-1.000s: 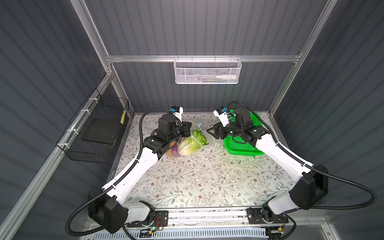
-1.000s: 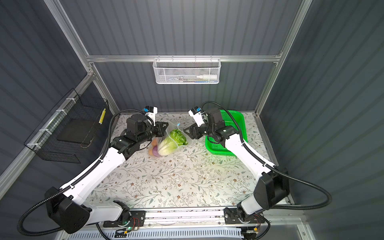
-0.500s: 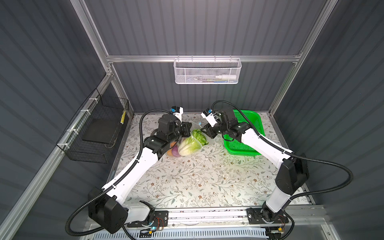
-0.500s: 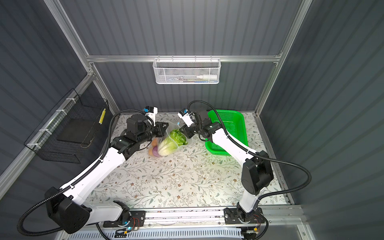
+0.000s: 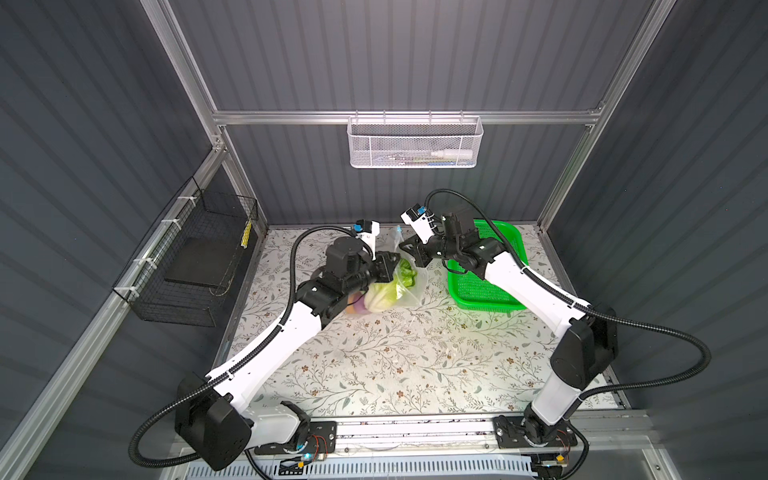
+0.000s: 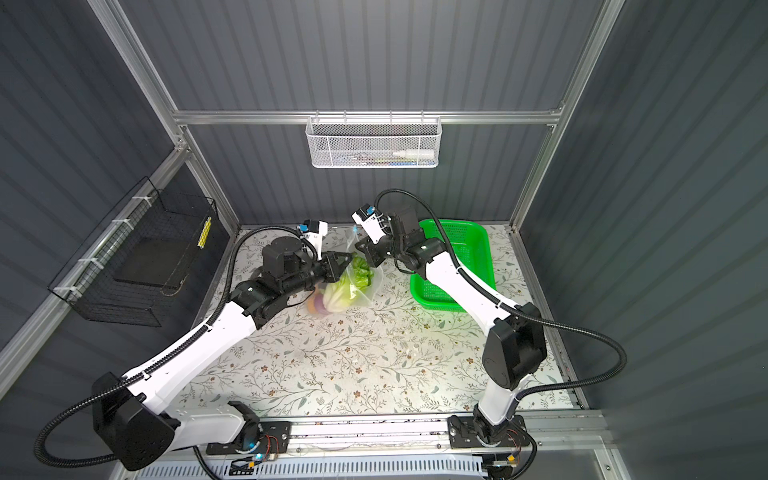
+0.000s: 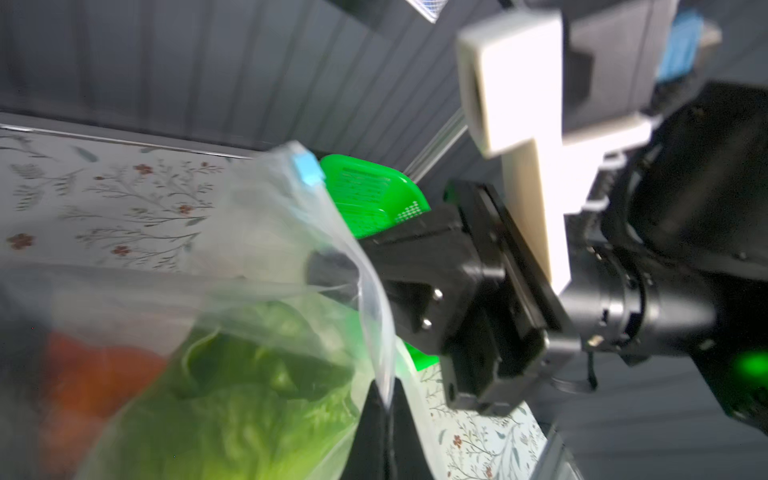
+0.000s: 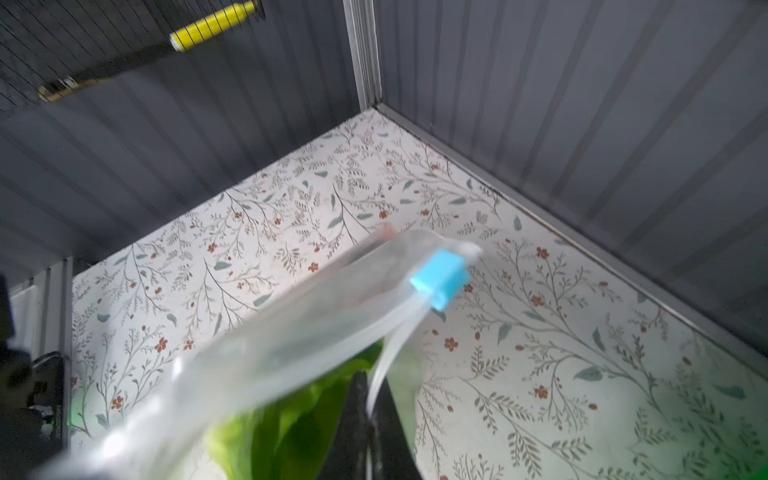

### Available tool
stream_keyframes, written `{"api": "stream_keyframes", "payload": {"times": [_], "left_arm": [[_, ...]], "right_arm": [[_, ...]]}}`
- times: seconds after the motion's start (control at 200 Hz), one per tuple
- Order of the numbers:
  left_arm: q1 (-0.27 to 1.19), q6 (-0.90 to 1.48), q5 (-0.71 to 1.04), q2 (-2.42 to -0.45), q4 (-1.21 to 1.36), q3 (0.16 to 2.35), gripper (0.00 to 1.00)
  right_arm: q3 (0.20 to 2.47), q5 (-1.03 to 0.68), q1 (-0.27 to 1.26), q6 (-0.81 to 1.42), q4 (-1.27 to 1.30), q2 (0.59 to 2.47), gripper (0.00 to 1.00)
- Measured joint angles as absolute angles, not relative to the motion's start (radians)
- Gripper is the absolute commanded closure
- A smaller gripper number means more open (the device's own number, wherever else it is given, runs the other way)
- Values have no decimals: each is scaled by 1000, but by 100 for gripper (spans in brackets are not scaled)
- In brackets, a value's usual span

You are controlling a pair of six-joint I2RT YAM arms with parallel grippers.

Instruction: Place the food in the zip-top bag and seal the zipper

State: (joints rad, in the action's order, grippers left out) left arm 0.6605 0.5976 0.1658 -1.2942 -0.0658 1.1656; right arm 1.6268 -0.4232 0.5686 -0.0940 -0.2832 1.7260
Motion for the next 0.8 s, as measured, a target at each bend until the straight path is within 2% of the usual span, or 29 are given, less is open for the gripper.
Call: {"api": "stream_keyframes", "payload": {"times": [0.215,0.49,0.525,0.57,0.61,0.62,0.675,0.72,0.8], "left_arm": [[729,668,194,-1294,76,1166,100],[752,737,205,-1323,189,1149,100],[753,744,206,-1327,194,1136,97],[753,751,204,-1334,197,1117,85],[753,758,204,-1340,197,1102,64],[753,764,203,-1341,195,1100,56],[753,766,200,-1350,187,1092,34],[751,768,201,-1356,181,1087,21],[736,759,192,-1356,151,1085,9]], "right_arm": [[1691,-496,551,-99,-297,1665,100],[1662,-596,531,-163,-340,1628,100],[1646,-607,530,-168,-339,1626,100],[1618,-625,530,-175,-337,1625,100],[1597,-631,529,-182,-337,1624,100],[1592,-634,528,-184,-337,1625,100],[1572,-650,522,-186,-340,1625,100],[1567,-657,516,-191,-339,1625,100],[1565,-673,510,-196,-337,1624,100]]}}
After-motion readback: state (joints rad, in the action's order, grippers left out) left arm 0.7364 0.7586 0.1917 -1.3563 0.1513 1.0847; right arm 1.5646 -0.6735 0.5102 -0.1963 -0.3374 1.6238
